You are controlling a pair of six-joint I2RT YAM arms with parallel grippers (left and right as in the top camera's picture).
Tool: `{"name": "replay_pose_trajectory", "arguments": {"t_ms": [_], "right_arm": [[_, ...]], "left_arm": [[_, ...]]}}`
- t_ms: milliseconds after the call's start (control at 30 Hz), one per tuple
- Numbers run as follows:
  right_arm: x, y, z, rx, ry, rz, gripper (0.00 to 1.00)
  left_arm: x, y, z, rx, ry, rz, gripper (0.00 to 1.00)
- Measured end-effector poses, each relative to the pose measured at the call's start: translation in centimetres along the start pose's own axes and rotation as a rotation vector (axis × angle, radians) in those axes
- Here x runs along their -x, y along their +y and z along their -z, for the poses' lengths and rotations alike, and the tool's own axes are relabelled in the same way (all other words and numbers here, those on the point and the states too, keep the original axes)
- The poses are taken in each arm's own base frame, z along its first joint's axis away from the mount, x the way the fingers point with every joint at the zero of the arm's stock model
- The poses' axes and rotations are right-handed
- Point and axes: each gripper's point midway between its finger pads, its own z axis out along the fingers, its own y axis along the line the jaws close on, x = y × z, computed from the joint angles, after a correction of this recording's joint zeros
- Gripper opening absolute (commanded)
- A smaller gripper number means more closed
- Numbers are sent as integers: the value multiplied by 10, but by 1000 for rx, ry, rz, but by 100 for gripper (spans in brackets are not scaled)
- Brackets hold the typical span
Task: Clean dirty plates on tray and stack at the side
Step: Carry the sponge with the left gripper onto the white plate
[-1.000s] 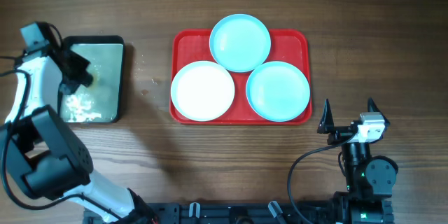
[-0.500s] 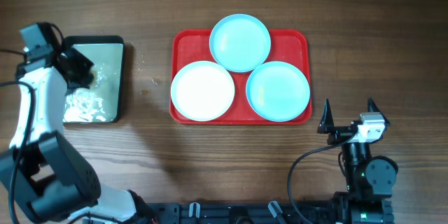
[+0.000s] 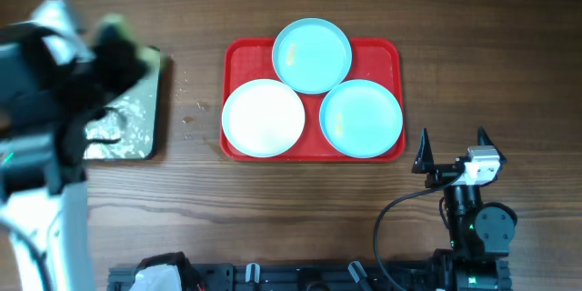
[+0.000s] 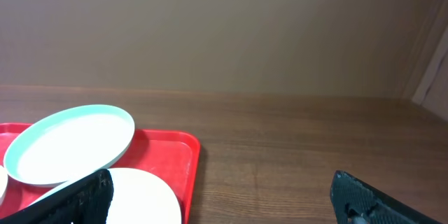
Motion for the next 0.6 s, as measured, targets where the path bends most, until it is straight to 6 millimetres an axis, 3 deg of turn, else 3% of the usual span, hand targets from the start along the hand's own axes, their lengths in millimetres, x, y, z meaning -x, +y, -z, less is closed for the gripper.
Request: {"name": "replay_pose_trajectory", "arguments": {"t_ms": [67, 200, 267, 333, 433, 533, 600], "right_arm": [[0, 0, 0, 0, 0, 0, 100], [0, 0, 0, 0, 0, 0, 100], [0, 0, 0, 0, 0, 0, 100], [0, 0, 0, 0, 0, 0, 100], [0, 0, 0, 0, 0, 0, 100], [0, 0, 0, 0, 0, 0, 100], [0, 0, 0, 0, 0, 0, 100]], "left_arm": [[-33, -15, -30, -37, 138, -25, 4], [-118, -37, -99, -62, 420, -86, 4], [-150, -42, -125, -28, 495, -97, 4], [-187, -39, -159, 64, 556, -118, 4], [-223, -29, -199, 186, 568, -144, 4], [-256, -19, -222, 264, 599, -183, 4], [-272, -9, -226, 321, 624, -210, 4]]}}
